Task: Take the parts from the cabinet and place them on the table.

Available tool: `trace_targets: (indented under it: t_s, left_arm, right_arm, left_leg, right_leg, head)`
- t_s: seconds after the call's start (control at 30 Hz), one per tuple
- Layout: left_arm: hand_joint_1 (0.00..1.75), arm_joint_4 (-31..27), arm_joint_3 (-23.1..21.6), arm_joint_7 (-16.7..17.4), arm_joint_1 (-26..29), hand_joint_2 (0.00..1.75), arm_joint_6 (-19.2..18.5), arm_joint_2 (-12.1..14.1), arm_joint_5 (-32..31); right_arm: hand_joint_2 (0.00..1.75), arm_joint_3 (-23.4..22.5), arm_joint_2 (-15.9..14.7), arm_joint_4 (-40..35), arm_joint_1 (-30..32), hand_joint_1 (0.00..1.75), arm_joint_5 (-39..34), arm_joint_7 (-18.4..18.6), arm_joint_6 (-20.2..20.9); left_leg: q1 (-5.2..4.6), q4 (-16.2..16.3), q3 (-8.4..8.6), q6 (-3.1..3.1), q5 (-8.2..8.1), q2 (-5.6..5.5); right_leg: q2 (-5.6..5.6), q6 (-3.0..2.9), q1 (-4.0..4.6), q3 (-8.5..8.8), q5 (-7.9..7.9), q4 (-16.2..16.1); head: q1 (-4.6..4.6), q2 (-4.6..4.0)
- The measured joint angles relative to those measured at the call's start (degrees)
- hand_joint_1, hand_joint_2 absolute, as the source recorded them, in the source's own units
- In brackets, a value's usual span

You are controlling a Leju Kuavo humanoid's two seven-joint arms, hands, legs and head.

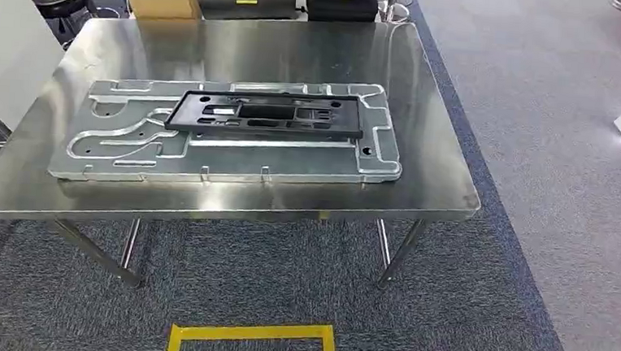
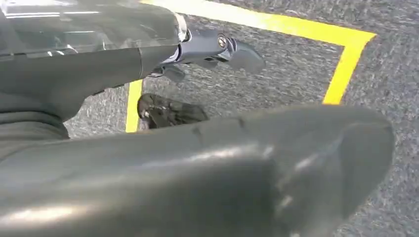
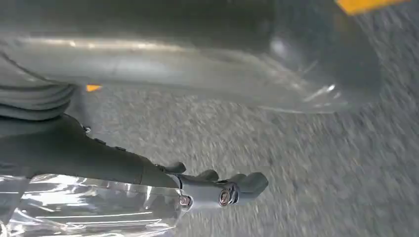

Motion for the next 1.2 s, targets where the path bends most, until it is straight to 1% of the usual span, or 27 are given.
trace_targets:
  t_s: [0.1,0.13,0.17,0.23,0.27,0.3,0.37,0.4,0.43,0.47,0.5,0.63,0.67,0.73,0.77,0.8,0.83,0.87,0.9,0.93,0.97,1.0,1.03,1.1,1.13,1.17,1.2]
  left_arm:
    - [0.0,0.0,-0.15,0.57,0.03,0.0,-0.59,-0.64,-0.92]
    - [0.0,0.09,-0.28,0.75,0.02,0.0,-0.77,-1.05,-1.18]
    - [0.0,0.09,-0.44,0.81,-0.11,0.0,-0.81,-1.11,-1.23]
    - [0.0,0.09,-0.65,0.88,-0.02,0.0,-0.87,-1.38,-1.31]
    - [0.0,0.09,-0.79,0.88,0.03,0.0,-0.94,-1.47,-1.33]
    - [0.0,0.09,-0.92,0.9,0.01,0.0,-1.16,-1.55,-1.44]
    - [0.0,0.09,-1.12,0.85,-0.02,0.0,-1.49,-1.64,-1.73]
    - [0.0,0.09,-1.2,0.81,-0.01,0.0,-1.68,-1.64,-1.82]
    - [0.0,0.09,-1.27,0.72,-0.02,0.0,-1.75,-1.66,-1.82]
    - [0.0,0.09,-1.31,0.68,-0.01,0.0,-1.79,-1.64,-1.82]
    - [0.0,0.09,-1.36,0.68,-0.03,0.0,-1.84,-1.66,-1.82]
    - [0.0,0.09,-1.38,0.64,0.19,0.0,-1.86,-1.64,-1.82]
    - [0.0,0.09,-1.38,0.64,0.2,0.0,-1.84,-1.57,-1.84]
    - [0.0,0.09,-1.4,0.64,0.28,0.0,-1.77,-1.57,-1.9]
    - [0.0,0.09,-1.42,0.57,0.27,0.0,-1.9,-1.55,-1.99]
    - [0.0,0.09,-1.46,0.59,0.29,0.0,-2.23,-1.55,-2.25]
    - [0.0,0.09,-1.51,0.7,0.31,0.0,-2.8,-1.47,-2.3]
    - [0.0,0.09,-1.51,0.79,0.29,0.0,-3.38,-1.31,-2.25]
    - [0.0,0.09,-1.51,0.86,0.21,0.0,-3.98,-1.14,-2.06]
    - [0.0,0.09,-1.51,0.86,0.09,0.0,-4.44,-1.05,-1.86]
    - [0.0,0.09,-1.53,0.79,-0.15,0.0,-4.61,-0.85,-1.86]
    - [0.0,0.07,-1.55,0.64,-0.37,0.0,-4.81,-0.55,-1.92]
    - [0.0,0.07,-1.66,0.55,-0.59,0.0,-4.85,-0.53,-2.14]
    - [0.0,0.07,-1.94,0.33,-0.47,0.0,-4.87,-0.51,-2.51]
    - [0.0,0.09,-2.05,0.22,-0.34,0.0,-4.9,-0.53,-2.69]
    - [0.0,0.09,-2.19,-0.02,-0.45,0.0,-4.94,-0.48,-2.78]
    - [0.0,0.09,-2.36,-0.2,-0.48,0.0,-4.94,-0.46,-2.8]
  right_arm:
    - [0.0,0.13,0.04,0.72,-0.16,0.0,0.29,2.11,4.63]
    - [0.0,0.13,0.02,0.86,-0.08,0.0,0.37,3.05,5.91]
    - [0.0,0.18,0.13,1.16,-0.01,0.0,0.46,3.61,6.65]
    - [0.0,0.29,0.13,1.38,0.0,0.0,0.51,4.03,7.2]
    - [0.0,0.35,0.13,1.44,-0.06,0.0,0.57,4.14,7.33]
    - [0.0,0.39,0.13,1.6,-0.12,0.0,0.74,4.61,8.22]
    - [0.0,0.5,0.15,1.84,-0.24,0.0,1.14,5.21,10.22]
    - [0.0,0.66,0.22,1.95,-0.27,0.0,1.27,5.36,11.02]
    - [0.0,0.81,0.26,2.01,-0.41,0.0,1.42,5.49,11.35]
    - [0.0,0.94,0.52,2.1,-0.65,0.0,1.49,5.66,11.46]
    - [0.0,0.96,0.59,2.12,-0.84,0.0,1.53,5.73,11.46]
    - [0.0,0.96,0.9,2.32,-0.9,0.0,1.66,5.88,11.46]
    - [0.0,0.98,1.2,2.49,-1.15,0.0,1.71,5.88,11.59]
    - [0.0,1.12,1.25,2.52,-1.18,0.0,2.08,5.84,12.25]
    - [0.0,1.31,1.53,2.6,-1.18,0.0,2.32,5.84,12.53]
    - [0.0,1.44,1.75,2.65,-1.19,0.0,2.45,5.8,12.75]
    - [0.0,1.64,2.14,2.73,-1.22,0.0,2.58,5.77,13.23]
    - [0.0,1.86,2.38,2.78,-1.36,0.0,2.82,5.77,13.47]
    - [0.0,2.05,2.73,2.91,-1.51,0.0,3.15,5.82,13.82]
    - [0.0,2.34,3.02,3.0,-1.68,0.0,3.52,5.97,14.22]
    - [0.0,2.56,3.17,3.02,-2.1,0.0,3.7,6.21,14.43]
    - [0.0,2.78,3.7,3.13,-2.06,0.0,3.89,6.58,14.65]
    - [0.0,2.82,3.69,3.15,-2.06,0.0,3.94,6.82,14.65]
    - [0.0,2.84,3.85,3.17,-2.27,0.0,3.94,7.17,14.8]
    - [0.0,2.84,3.87,3.17,-2.17,0.0,3.94,7.26,14.91]
    - [0.0,2.84,3.91,3.17,-2.26,0.0,3.98,7.28,15.04]
    - [0.0,2.89,3.93,3.17,-2.26,0.0,4.07,7.19,15.2]
  left_leg:
    - [-0.24,-0.21,-1.11,1.24,1.18,-0.01]
    - [0.2,-0.66,-1.64,1.64,2.33,0.51]
    - [0.16,-0.76,-2.44,2.19,3.08,0.4]
    - [0.15,-0.72,-4.17,2.29,4.42,0.42]
    - [0.11,-0.64,-5.12,2.24,5.07,0.5]
    - [0.12,-0.36,-6.19,2.1,5.77,0.53]
    - [0.26,0.37,-8.11,1.76,6.74,0.57]
    - [0.33,0.86,-9.11,1.57,7.16,0.56]
    - [0.35,1.44,-9.94,1.29,7.49,0.5]
    - [0.16,2.0,-10.54,0.97,7.72,0.48]
    - [0.07,2.47,-10.95,0.57,7.99,0.45]
    - [0.21,2.45,-11.46,-0.95,9.55,0.34]
    - [0.56,4.03,-12.4,-1.22,6.69,0.23]
    - [0.66,11.3,-14.63,-1.68,-0.3,0.19]
    - [0.66,15.84,-15.71,-1.82,-2.99,0.2]
    - [0.66,19.0,-16.06,-1.88,-3.97,0.2]
    - [0.66,20.19,-15.55,-1.82,-3.12,0.2]
    - [0.64,19.09,-13.85,-1.65,-0.88,0.2]
    - [0.6,15.82,-11.06,-1.37,1.59,0.19]
    - [0.49,10.53,-7.06,-0.86,3.14,0.18]
    - [0.17,4.47,-2.78,-0.08,1.81,0.18]
    - [0.01,0.06,-0.42,0.32,0.25,0.23]
    - [-0.13,0.02,-0.8,0.33,0.24,0.27]
    - [-0.47,-0.14,-1.51,1.1,1.05,0.24]
    - [-0.09,-0.72,-1.87,1.56,2.13,0.31]
    - [0.08,-0.87,-2.55,1.83,3.03,0.67]
    - [0.12,-0.88,-3.41,2.35,3.69,0.62]
  right_leg:
    - [-0.14,1.17,-0.16,0.03,1.66,-0.58]
    - [0.2,1.43,-0.52,-0.38,1.0,-0.03]
    - [0.3,1.78,-0.47,-1.15,-2.37,1.6]
    - [0.35,2.4,-0.64,-3.04,-9.82,9.17]
    - [0.34,2.7,-0.74,-3.84,-12.02,13.52]
    - [0.34,2.93,-0.88,-3.91,-12.07,16.55]
    - [0.32,3.11,-1.16,-1.04,-8.13,15.47]
    - [0.33,3.08,-1.33,2.13,-6.14,11.65]
    - [0.34,3.01,-1.47,6.17,-5.54,6.16]
    - [0.42,2.86,-1.41,9.83,-7.36,0.98]
    - [0.51,2.17,-1.02,11.18,-8.69,-2.03]
    - [0.17,0.14,-0.9,9.68,-7.3,-2.18]
    - [-0.05,-0.41,-0.9,8.95,-6.53,-2.13]
    - [-0.14,-0.93,-0.72,7.22,-5.31,-2.09]
    - [-0.18,-0.98,-0.55,6.23,-4.59,-2.02]
    - [-0.21,-1.02,-0.41,5.28,-3.9,-1.93]
    - [-0.21,-0.99,-0.27,4.28,-3.24,-1.72]
    - [-0.22,-0.97,-0.18,3.2,-2.64,-1.45]
    - [-0.21,-0.91,-0.07,2.19,-2.09,-1.08]
    - [-0.16,-0.83,0.05,1.25,-1.59,-0.76]
    - [-0.2,-0.71,-0.01,0.77,-1.03,-0.41]
    - [-0.14,-0.32,0.34,0.42,-0.63,-0.31]
    - [-0.35,0.11,0.16,0.51,-0.07,-0.48]
    - [-0.47,0.75,-0.22,0.38,1.09,-0.8]
    - [-0.41,1.19,0.08,0.12,1.56,-0.98]
    - [0.01,1.49,-0.34,-0.43,-0.45,-0.06]
    - [0.1,1.77,-0.43,-1.03,-3.96,1.98]
  head:
    - [0.0,0.0]
    - [-0.02,0.0]
    - [0.02,0.0]
    - [0.0,0.0]
    - [0.0,0.0]
    - [0.0,0.0]
    - [0.0,0.0]
    - [0.0,0.0]
    - [0.0,0.0]
    - [0.0,0.0]
    - [-0.02,0.0]
    - [0.0,0.0]
    - [-0.02,0.0]
    - [0.0,0.0]
    - [0.0,0.0]
    - [0.0,0.0]
    - [0.0,0.0]
    - [0.0,0.0]
    - [0.0,0.0]
    - [0.0,0.0]
    - [-0.02,0.0]
    - [0.0,0.0]
    - [0.0,0.0]
    - [-0.02,0.0]
    - [0.0,0.0]
    - [0.0,0.0]
    - [0.0,0.0]
